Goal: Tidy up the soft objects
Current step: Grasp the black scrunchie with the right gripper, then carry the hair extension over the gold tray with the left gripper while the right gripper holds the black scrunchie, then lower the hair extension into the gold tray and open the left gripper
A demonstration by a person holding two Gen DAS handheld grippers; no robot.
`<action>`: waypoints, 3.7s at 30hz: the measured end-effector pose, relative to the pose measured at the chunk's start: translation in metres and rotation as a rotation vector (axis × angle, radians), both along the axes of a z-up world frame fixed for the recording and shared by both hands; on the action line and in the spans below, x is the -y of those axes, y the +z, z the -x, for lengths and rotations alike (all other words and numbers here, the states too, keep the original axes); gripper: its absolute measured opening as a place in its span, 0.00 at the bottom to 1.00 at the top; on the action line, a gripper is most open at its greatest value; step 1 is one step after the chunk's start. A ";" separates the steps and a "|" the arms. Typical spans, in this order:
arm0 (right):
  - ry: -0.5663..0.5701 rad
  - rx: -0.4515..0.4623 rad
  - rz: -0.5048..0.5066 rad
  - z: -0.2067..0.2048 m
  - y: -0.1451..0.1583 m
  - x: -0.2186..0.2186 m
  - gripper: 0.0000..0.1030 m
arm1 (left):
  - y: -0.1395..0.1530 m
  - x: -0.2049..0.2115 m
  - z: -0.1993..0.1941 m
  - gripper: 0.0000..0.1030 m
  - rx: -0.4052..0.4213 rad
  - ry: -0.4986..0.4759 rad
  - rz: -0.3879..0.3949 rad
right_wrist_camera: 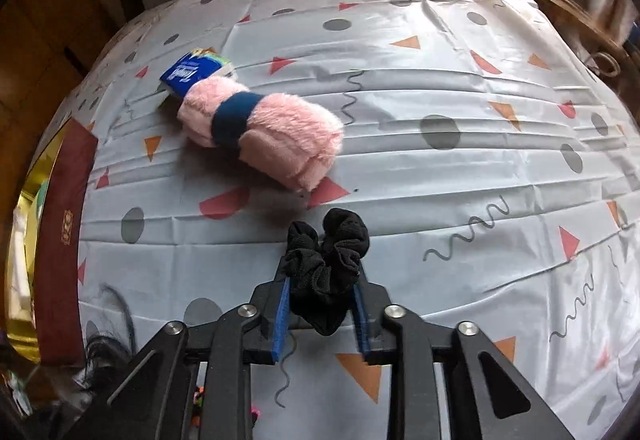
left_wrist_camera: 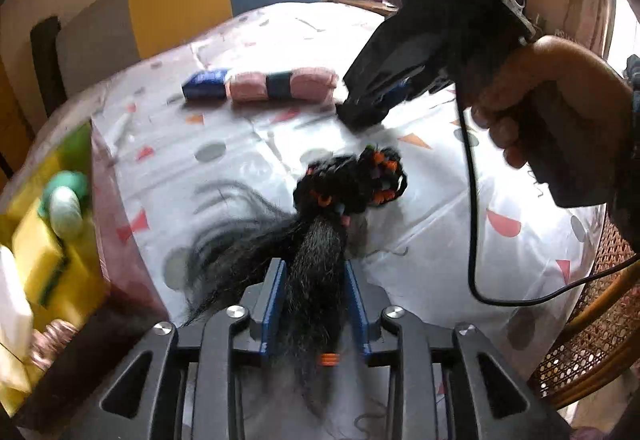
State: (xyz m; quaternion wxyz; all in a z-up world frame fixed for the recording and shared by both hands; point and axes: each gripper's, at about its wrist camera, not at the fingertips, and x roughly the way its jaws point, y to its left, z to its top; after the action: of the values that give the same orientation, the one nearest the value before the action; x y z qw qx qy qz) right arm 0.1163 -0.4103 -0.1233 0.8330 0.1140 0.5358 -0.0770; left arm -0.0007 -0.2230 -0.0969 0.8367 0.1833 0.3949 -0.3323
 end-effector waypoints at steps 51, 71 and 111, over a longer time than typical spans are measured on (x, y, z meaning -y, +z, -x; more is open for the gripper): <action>0.085 0.032 0.096 -0.003 -0.001 -0.018 0.24 | 0.098 -0.110 -0.025 0.25 0.018 0.381 0.201; 0.117 0.065 0.200 0.002 -0.002 -0.033 0.25 | 0.078 -0.228 -0.031 0.25 0.009 0.692 0.177; 0.132 0.068 0.231 0.000 -0.002 -0.033 0.26 | 0.042 -0.268 -0.066 0.42 -0.127 0.833 0.168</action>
State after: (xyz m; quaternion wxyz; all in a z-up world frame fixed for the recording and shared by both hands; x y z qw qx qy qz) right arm 0.1166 -0.3769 -0.1256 0.8615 -0.0156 0.5014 -0.0792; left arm 0.0651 0.0447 -0.0549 0.8855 -0.0815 0.4574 -0.0076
